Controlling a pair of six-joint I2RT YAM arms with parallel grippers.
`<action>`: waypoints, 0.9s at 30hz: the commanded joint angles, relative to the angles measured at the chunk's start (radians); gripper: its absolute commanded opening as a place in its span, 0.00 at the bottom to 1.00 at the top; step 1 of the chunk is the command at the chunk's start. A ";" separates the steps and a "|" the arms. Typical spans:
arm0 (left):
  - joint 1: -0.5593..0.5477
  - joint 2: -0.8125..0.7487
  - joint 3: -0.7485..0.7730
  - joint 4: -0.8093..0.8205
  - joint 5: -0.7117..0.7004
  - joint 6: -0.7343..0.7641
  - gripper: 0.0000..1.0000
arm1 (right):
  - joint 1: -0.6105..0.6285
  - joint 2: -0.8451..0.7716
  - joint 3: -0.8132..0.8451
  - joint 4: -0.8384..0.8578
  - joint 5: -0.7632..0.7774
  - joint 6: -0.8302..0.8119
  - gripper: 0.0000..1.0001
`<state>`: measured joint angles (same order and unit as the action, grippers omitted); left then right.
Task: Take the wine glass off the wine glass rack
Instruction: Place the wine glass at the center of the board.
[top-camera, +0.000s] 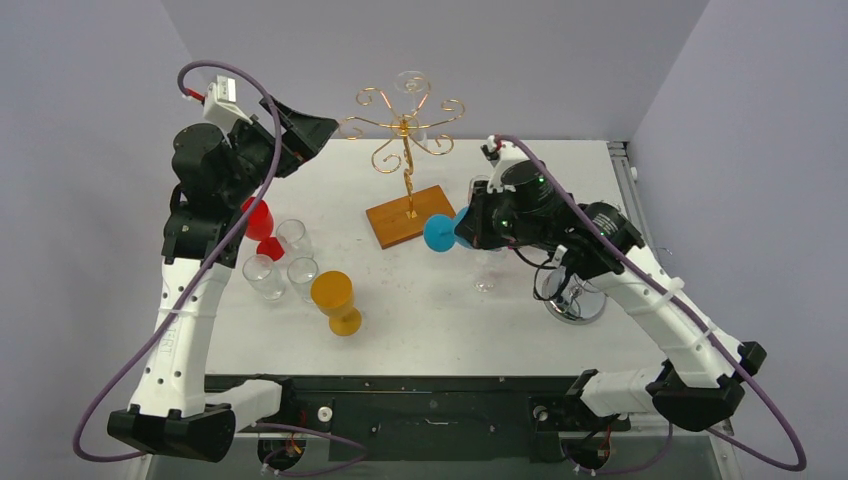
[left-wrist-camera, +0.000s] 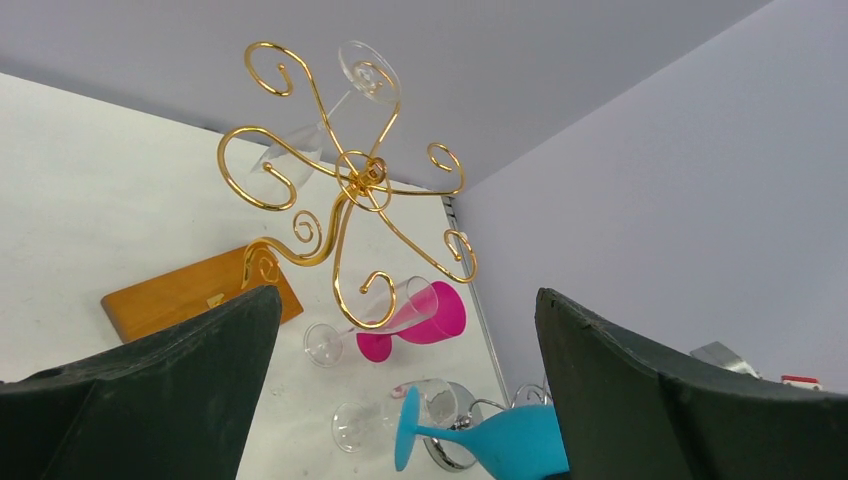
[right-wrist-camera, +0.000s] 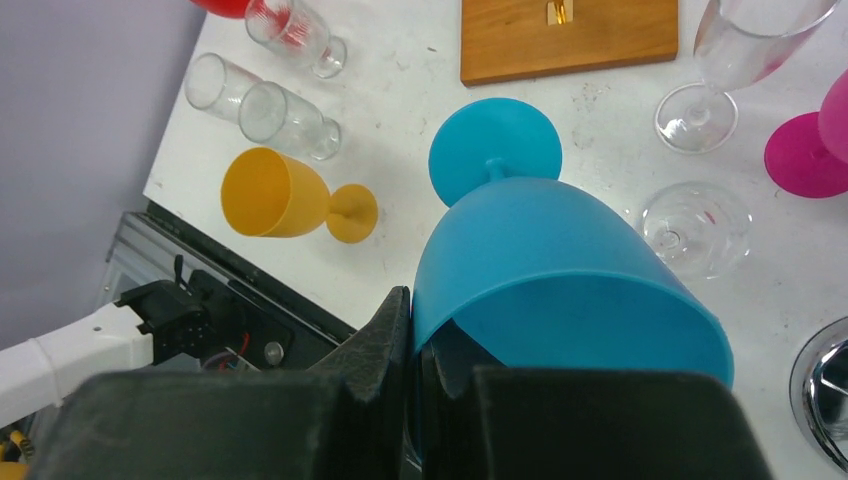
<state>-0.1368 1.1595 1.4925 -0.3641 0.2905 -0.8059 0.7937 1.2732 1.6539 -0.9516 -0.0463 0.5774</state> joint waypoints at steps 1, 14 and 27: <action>0.018 -0.002 -0.001 0.029 -0.003 0.024 0.96 | 0.043 0.047 0.002 -0.010 0.076 -0.025 0.00; 0.053 0.017 -0.005 0.053 0.037 0.022 0.96 | 0.114 0.218 -0.061 -0.010 0.129 -0.045 0.00; 0.071 0.042 -0.008 0.070 0.067 0.013 0.96 | 0.125 0.364 -0.126 -0.003 0.151 -0.068 0.00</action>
<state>-0.0757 1.1938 1.4815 -0.3542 0.3305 -0.8024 0.9100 1.6344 1.5352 -0.9737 0.0677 0.5304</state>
